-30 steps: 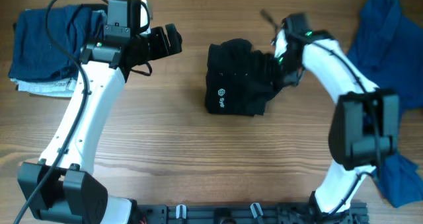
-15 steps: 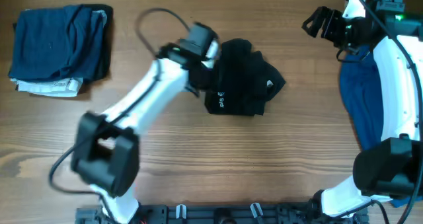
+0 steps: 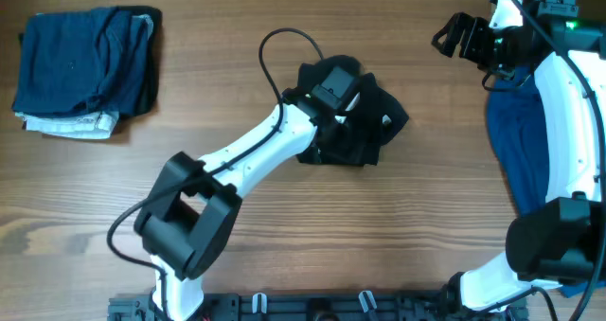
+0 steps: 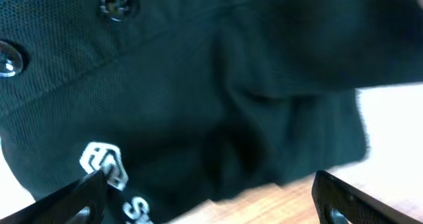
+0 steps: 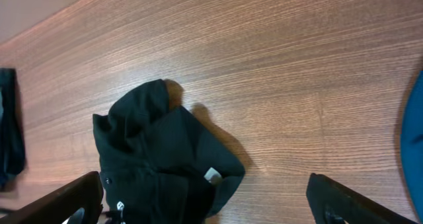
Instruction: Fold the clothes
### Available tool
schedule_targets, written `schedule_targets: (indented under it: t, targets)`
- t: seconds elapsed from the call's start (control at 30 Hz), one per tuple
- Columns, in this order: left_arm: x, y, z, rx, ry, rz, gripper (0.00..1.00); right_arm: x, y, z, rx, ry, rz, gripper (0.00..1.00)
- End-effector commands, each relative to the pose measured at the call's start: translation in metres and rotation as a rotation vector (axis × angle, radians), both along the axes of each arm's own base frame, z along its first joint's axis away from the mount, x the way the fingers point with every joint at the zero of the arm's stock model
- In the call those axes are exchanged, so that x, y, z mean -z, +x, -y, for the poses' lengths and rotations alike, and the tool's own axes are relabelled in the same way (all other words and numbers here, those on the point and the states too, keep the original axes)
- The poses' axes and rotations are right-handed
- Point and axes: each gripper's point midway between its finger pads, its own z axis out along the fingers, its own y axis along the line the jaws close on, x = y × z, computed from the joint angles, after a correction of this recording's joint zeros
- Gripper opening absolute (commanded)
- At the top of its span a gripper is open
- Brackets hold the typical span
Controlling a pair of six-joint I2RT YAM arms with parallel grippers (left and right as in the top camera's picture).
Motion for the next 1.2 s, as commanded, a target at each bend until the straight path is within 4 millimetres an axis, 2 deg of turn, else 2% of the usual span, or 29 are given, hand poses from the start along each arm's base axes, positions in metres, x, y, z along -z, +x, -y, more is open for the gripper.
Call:
schedule_targets:
  t: [0.0,0.1,0.17,0.23,0.27,0.4,0.53,0.63,0.7,0.87,1.0,1.03,1.07,1.17]
  targets:
    - [0.038,0.008,-0.021,0.010,0.149,0.009,0.98,0.006,0.000,0.001,-0.014,-0.015,-0.012,0.99]
    - [0.062,0.016,-0.047,-0.023,0.290,0.028,0.95,0.006,0.000,0.001,-0.014,-0.015,-0.012,1.00]
    - [0.068,0.026,-0.071,-0.061,0.377,0.047,0.95,0.006,0.000,0.001,-0.014,-0.016,-0.011,0.99]
    - [0.065,0.039,-0.096,-0.111,0.439,0.074,0.98,0.006,0.000,0.001,-0.014,-0.016,-0.011,0.99]
    - [0.063,0.050,-0.115,-0.153,0.480,0.097,1.00,0.006,0.001,0.001,-0.013,-0.019,-0.010,1.00]
    - [0.054,0.080,-0.173,-0.257,0.573,0.147,1.00,0.006,0.001,0.003,-0.007,-0.029,-0.009,1.00]
    - [0.052,0.112,-0.215,-0.263,0.565,0.178,0.99,0.005,0.004,0.003,-0.007,-0.031,0.004,0.99]
    - [0.044,0.131,-0.234,-0.309,0.545,0.227,1.00,0.004,0.004,0.004,-0.007,-0.032,0.006,0.99]
    - [0.032,0.134,-0.235,-0.326,0.534,0.240,1.00,0.004,0.005,0.004,-0.007,-0.033,0.011,1.00]
    - [-0.023,0.127,-0.201,-0.296,0.427,0.308,1.00,0.002,0.008,0.004,-0.007,-0.033,0.023,0.99]
    - [-0.066,0.122,-0.174,-0.112,0.427,0.406,1.00,0.002,0.008,0.004,-0.007,-0.033,0.022,0.99]
    - [-0.074,0.118,-0.162,-0.036,0.424,0.426,1.00,0.002,0.008,0.004,-0.007,-0.033,0.023,1.00]
    - [-0.075,0.112,-0.141,0.085,0.382,0.427,1.00,0.002,0.008,0.004,-0.007,-0.033,0.023,0.99]
    - [-0.062,0.084,-0.079,0.444,0.207,0.388,1.00,0.002,0.008,0.004,-0.006,-0.033,0.023,0.99]
